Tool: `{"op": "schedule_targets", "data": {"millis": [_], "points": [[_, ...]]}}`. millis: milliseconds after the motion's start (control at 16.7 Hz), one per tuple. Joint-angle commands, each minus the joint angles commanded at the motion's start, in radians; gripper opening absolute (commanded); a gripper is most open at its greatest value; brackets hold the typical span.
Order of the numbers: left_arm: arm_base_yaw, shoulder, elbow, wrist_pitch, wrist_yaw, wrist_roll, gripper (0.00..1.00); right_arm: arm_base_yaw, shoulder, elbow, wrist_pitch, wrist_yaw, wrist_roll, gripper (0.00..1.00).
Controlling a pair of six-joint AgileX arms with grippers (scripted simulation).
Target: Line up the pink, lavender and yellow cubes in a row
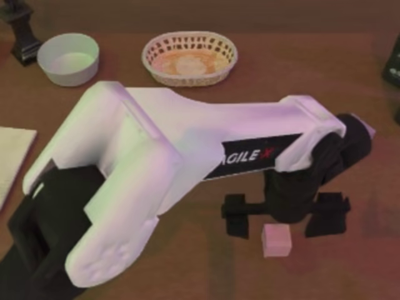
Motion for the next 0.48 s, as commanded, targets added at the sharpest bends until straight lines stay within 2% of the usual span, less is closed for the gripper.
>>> {"op": "schedule_targets", "data": {"millis": [480], "points": [[0.014, -0.06, 0.165, -0.227, -0.001, -0.007, 1.0, 0.0, 0.0, 0.0, 0.0, 0.0, 0.0, 1.0]]}}
